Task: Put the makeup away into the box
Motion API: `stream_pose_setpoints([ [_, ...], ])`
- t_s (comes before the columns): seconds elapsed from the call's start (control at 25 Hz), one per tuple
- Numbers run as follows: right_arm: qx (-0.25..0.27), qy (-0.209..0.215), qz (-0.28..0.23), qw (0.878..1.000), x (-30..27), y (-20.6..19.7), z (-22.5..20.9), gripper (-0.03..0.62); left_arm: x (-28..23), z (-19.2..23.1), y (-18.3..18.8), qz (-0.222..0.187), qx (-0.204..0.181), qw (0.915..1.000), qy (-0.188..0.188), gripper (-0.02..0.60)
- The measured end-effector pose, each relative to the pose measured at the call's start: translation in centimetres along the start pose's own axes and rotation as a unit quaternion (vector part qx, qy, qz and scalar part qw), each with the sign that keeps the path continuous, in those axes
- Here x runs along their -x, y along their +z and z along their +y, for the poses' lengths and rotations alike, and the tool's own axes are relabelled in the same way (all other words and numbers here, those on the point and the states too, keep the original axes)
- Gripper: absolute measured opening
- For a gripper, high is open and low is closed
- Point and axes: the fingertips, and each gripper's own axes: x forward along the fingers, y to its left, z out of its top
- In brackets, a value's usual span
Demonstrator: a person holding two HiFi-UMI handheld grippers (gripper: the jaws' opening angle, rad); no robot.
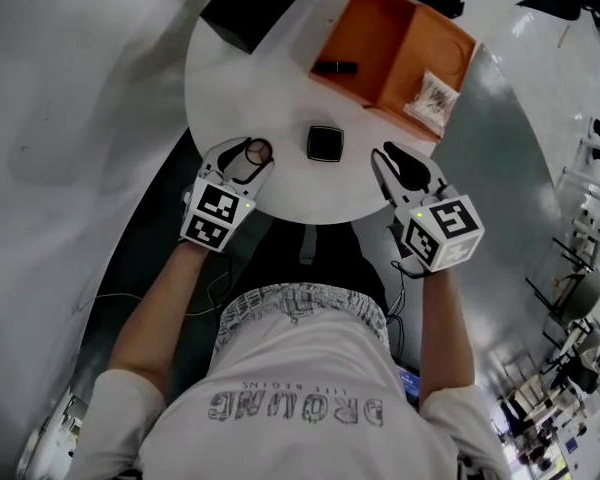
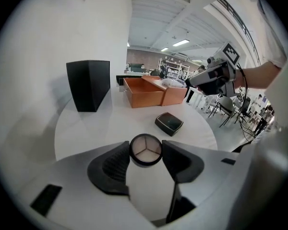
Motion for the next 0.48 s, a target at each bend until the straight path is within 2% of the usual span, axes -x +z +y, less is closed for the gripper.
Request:
stream_pose_setpoints([
  [0.48, 0.017, -0.019, -0.043, 0.999, 2.8, 4.8, 0.1, 0.1, 1.2, 0.1, 7.6, -0.038, -0.062, 0.9973, -0.013, 0.23],
])
